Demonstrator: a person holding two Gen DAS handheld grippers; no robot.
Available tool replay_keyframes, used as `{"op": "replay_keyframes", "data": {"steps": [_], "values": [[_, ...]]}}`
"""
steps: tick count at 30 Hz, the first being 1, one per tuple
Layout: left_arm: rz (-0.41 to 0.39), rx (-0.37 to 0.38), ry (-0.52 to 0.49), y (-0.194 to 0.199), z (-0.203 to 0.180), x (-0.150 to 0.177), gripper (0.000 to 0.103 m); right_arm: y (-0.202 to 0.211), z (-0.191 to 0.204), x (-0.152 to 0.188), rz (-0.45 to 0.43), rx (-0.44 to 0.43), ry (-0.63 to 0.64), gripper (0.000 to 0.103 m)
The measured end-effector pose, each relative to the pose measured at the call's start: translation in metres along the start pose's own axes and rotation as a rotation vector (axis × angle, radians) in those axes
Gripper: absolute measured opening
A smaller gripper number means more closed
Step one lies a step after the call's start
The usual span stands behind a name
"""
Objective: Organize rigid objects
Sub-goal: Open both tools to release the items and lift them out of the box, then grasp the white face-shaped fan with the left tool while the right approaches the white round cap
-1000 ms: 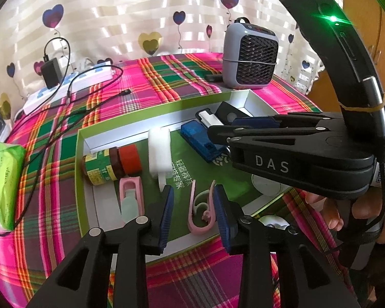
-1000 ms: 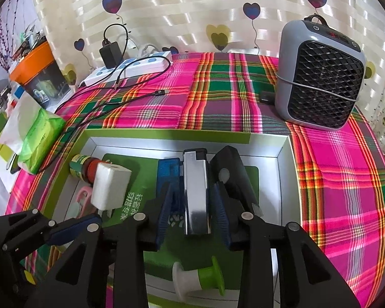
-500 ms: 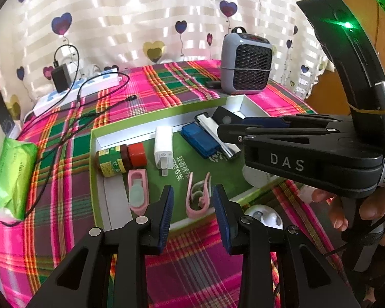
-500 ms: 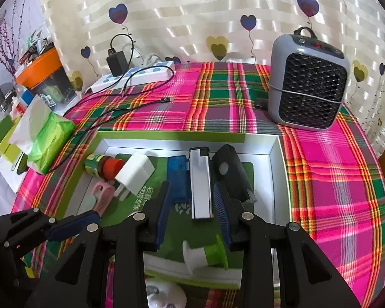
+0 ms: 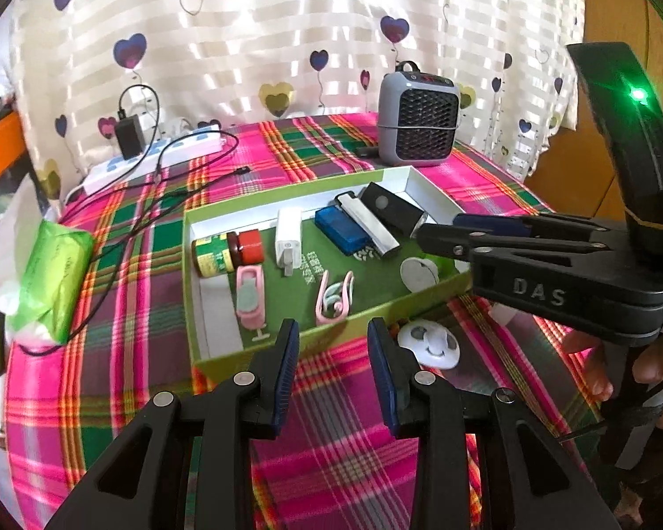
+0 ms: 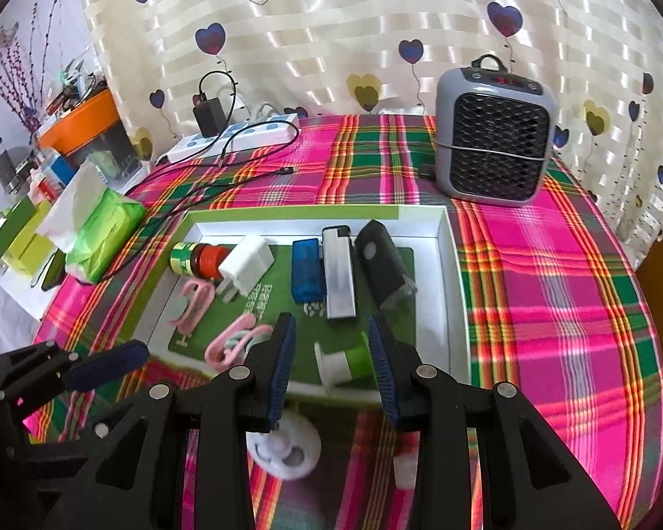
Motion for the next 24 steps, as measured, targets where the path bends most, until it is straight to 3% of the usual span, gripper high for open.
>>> {"op": "replay_keyframes", "data": {"steps": [8, 24], "values": [[-0.001, 0.007, 0.025, 0.014, 0.001, 0.015, 0.031, 0.023, -0.001, 0.02, -0.021, 0.017, -0.016, 0.036], [0.032, 0.128, 0.078, 0.02, -0.011, 0.038, 0.031, 0.045, -0.023, 0.073, 0.0, 0.059, -0.055, 0.036]]}}
Point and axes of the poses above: each gripper's, at about its wrist camera, not at the fingertips, and y roughly against the way its jaws point, z to its left, x to its underside, the point moved 6 cm from there along -y, roughly the way its jaws point, and after that the axes turned 13 degrees about y, right-handed, at the moved point
